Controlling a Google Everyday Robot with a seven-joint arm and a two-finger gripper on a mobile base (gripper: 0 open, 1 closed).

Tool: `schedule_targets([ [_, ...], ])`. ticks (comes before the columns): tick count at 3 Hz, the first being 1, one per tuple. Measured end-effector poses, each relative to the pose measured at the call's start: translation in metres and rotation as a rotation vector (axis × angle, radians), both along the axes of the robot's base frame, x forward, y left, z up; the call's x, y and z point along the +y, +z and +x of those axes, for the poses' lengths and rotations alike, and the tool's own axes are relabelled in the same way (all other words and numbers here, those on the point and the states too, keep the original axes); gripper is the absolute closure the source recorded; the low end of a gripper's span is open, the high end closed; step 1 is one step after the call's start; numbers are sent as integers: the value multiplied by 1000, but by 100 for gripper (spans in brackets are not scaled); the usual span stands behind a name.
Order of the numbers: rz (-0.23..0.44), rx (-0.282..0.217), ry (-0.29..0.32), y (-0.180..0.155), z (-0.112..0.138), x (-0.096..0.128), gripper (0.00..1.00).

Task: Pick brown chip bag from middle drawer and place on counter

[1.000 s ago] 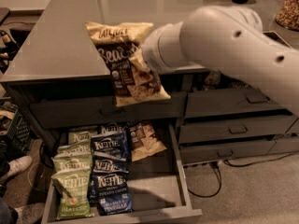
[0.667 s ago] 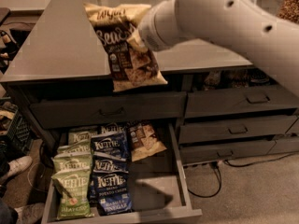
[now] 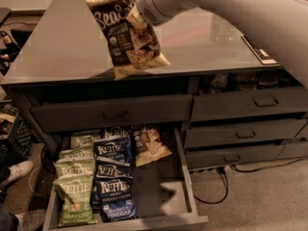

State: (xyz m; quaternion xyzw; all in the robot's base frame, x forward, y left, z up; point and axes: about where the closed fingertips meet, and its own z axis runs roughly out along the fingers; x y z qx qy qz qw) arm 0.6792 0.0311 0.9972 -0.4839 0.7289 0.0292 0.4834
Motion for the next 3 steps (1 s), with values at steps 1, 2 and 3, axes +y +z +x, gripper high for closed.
schedule_targets([
  [1,-21,-8,-15,9,33,6,100],
  [2,-31,-10,-21,10,64,15,100],
  [3,-41,14,-14,-6,88,26,100],
])
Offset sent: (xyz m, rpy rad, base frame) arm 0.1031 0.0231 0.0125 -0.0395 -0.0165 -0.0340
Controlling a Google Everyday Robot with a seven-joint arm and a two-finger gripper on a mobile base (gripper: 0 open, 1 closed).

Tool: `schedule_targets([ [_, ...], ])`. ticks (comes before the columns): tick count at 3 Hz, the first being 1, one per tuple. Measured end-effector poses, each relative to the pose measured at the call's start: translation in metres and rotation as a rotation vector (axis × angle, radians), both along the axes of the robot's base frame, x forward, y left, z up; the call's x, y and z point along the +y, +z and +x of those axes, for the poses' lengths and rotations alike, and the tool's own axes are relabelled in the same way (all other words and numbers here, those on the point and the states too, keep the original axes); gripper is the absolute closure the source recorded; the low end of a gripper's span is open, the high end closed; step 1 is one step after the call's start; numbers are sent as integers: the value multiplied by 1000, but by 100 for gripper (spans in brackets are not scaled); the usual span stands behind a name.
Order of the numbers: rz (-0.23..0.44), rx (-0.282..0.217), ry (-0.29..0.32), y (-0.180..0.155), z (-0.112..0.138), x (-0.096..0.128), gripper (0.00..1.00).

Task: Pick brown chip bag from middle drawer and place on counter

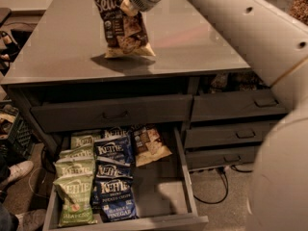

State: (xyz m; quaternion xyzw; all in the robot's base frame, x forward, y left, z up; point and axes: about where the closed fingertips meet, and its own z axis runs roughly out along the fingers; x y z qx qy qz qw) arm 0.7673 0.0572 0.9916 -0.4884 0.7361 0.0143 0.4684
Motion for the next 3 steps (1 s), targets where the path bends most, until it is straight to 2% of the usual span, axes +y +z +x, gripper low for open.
schedule_targets([
  [1,-1,50,21,-31,5,9,100],
  [2,-2,53,22,-33,5,10,83],
  [3,-2,53,22,-33,5,10,59],
])
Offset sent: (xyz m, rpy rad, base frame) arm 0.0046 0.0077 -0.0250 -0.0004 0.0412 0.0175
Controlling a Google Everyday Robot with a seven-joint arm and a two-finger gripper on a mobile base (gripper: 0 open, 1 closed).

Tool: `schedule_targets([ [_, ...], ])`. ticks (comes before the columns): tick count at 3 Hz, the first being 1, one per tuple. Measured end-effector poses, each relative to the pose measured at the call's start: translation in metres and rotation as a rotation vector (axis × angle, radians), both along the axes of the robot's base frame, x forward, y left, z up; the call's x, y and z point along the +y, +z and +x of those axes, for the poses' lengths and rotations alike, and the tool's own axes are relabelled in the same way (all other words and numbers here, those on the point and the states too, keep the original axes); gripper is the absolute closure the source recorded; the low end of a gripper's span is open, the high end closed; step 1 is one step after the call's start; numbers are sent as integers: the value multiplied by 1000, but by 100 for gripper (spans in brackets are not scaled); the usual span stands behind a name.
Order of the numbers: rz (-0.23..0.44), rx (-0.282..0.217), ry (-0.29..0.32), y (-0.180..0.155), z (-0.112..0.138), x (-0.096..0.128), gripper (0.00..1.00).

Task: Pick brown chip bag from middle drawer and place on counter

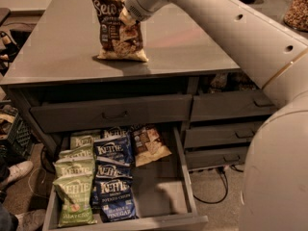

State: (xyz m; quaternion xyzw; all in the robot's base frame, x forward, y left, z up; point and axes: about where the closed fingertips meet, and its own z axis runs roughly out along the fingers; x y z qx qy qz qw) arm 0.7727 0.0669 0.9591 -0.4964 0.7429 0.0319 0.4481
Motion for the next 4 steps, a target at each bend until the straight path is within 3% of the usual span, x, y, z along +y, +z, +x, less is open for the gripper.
schedule_targets([
  [2,0,0,0,0,0,0,13],
  [3,0,0,0,0,0,0,0],
  [4,0,0,0,0,0,0,0],
])
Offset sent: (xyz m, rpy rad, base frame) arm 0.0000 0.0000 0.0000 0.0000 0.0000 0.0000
